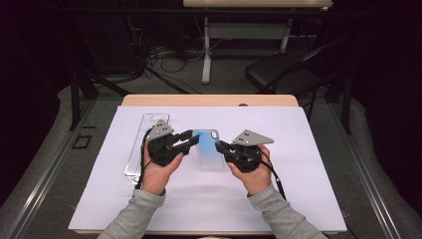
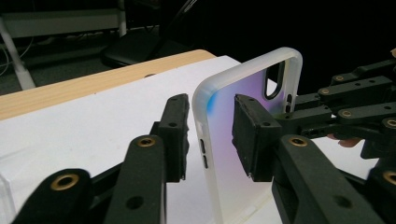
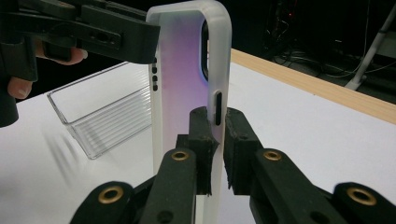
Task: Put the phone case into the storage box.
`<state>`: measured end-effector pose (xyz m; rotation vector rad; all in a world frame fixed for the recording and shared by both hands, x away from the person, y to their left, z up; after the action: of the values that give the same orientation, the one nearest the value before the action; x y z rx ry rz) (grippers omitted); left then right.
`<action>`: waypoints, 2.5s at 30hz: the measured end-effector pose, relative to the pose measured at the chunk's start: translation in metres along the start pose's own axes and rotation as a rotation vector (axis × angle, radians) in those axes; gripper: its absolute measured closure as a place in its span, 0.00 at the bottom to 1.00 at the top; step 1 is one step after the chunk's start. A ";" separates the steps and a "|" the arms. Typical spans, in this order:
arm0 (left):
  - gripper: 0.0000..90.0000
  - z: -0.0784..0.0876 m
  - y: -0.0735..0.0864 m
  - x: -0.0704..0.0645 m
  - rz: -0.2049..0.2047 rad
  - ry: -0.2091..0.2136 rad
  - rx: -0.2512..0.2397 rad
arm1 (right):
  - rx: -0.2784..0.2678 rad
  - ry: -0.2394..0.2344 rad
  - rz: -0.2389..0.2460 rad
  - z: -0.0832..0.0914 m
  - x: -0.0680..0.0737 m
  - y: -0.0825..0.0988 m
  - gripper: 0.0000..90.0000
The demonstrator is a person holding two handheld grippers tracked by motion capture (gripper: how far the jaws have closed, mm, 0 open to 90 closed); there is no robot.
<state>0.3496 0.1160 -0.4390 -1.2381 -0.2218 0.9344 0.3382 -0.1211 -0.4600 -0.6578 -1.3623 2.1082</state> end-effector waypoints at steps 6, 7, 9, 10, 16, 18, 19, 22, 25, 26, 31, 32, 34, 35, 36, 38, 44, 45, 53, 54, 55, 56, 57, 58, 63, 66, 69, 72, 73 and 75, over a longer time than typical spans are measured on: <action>0.78 0.002 0.000 0.001 0.004 -0.006 -0.006 | 0.001 -0.002 0.000 -0.001 0.001 0.000 0.92; 0.78 0.002 0.000 0.001 0.003 -0.008 -0.006 | 0.003 -0.003 -0.003 -0.001 0.001 0.001 0.92; 0.80 0.002 0.000 0.001 0.004 -0.006 -0.005 | 0.004 -0.005 -0.001 -0.001 0.001 0.001 0.92; 0.80 0.002 0.000 0.001 0.005 -0.006 -0.005 | 0.004 -0.006 0.003 -0.001 0.001 0.001 0.92; 0.83 0.002 0.000 0.002 0.010 -0.003 -0.004 | 0.003 -0.006 0.003 -0.001 0.002 0.001 0.92; 0.85 0.002 0.000 0.002 0.011 -0.005 -0.008 | 0.003 -0.007 0.003 -0.001 0.002 0.001 0.92; 0.86 0.003 0.000 0.002 0.013 -0.004 -0.010 | 0.001 -0.007 0.004 -0.001 0.002 0.001 0.92; 0.88 0.003 0.000 0.003 0.013 -0.004 -0.007 | 0.000 -0.007 0.005 -0.001 0.002 0.001 0.92; 0.90 0.003 0.000 0.004 0.017 -0.002 -0.010 | -0.002 -0.008 0.004 -0.001 0.002 0.001 0.92; 0.90 0.003 0.000 0.004 0.016 -0.001 -0.009 | -0.002 -0.008 0.004 -0.001 0.002 0.001 0.92; 0.91 0.003 0.001 0.005 0.021 -0.003 -0.006 | -0.001 -0.010 0.000 -0.001 0.002 0.001 0.92; 0.91 0.003 0.001 0.005 0.024 -0.001 -0.009 | -0.002 -0.009 0.000 -0.001 0.002 0.001 0.92; 0.91 0.003 0.001 0.005 0.023 -0.003 -0.011 | -0.003 -0.009 0.000 -0.001 0.002 0.001 0.92; 0.91 0.003 0.001 0.005 0.024 -0.003 -0.013 | -0.003 -0.008 0.000 -0.001 0.002 0.001 0.92; 0.91 0.003 0.001 0.004 0.025 -0.003 -0.014 | -0.003 -0.009 -0.001 -0.001 0.002 0.001 0.92; 0.91 0.003 0.002 0.004 0.027 -0.005 -0.016 | -0.003 -0.008 0.000 -0.001 0.002 0.001 0.92; 0.87 0.001 0.002 0.004 0.031 0.000 -0.014 | -0.004 -0.013 -0.007 -0.001 0.002 0.001 0.92; 0.87 0.001 0.002 0.004 0.031 -0.001 -0.014 | -0.004 -0.014 -0.008 -0.001 0.002 0.001 0.92; 0.89 0.002 0.002 0.005 0.033 0.003 -0.017 | -0.007 -0.013 -0.011 -0.002 0.002 0.002 0.92; 0.90 0.002 0.002 0.005 0.035 0.002 -0.016 | -0.008 -0.014 -0.012 -0.002 0.002 0.002 0.92; 0.90 0.002 0.002 0.005 0.036 0.002 -0.016 | -0.007 -0.015 -0.012 -0.002 0.002 0.002 0.92; 0.91 0.002 0.002 0.005 0.034 0.003 -0.017 | -0.008 -0.015 -0.013 -0.002 0.002 0.002 0.92; 0.91 0.002 0.002 0.005 0.035 0.003 -0.016 | -0.008 -0.015 -0.014 -0.002 0.002 0.002 0.92; 0.91 0.002 0.002 0.005 0.035 0.003 -0.017 | -0.008 -0.016 -0.015 -0.002 0.002 0.002 0.92; 0.92 0.003 0.002 0.006 0.037 0.006 -0.022 | -0.009 -0.016 -0.017 -0.002 0.001 0.002 0.92; 0.93 0.003 0.002 0.006 0.039 0.007 -0.023 | -0.009 -0.017 -0.018 -0.002 0.002 0.002 0.92; 0.93 0.003 0.002 0.005 0.039 0.004 -0.022 | -0.010 -0.017 -0.017 -0.002 0.002 0.002 0.92; 0.93 0.003 0.002 0.006 0.041 0.004 -0.020 | -0.007 -0.017 -0.017 -0.002 0.002 0.002 0.92; 0.93 0.003 0.003 0.006 0.042 0.004 -0.020 | -0.008 -0.017 -0.017 -0.002 0.002 0.002 0.92; 0.93 0.003 0.003 0.006 0.044 0.004 -0.018 | -0.007 -0.018 -0.019 -0.002 0.002 0.002 0.92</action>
<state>0.3502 0.1223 -0.4421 -1.2657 -0.2011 0.9693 0.3380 -0.1193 -0.4632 -0.6281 -1.3808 2.0998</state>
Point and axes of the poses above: each handheld gripper's, and its own axes: z roughly backward along the jaws, y roughly out of its underside, x roughly to its left, the point moved 1 cm from there along -z, roughly forward along the jaws, and after that the axes turned 10 degrees about z, right-handed, at the moved point
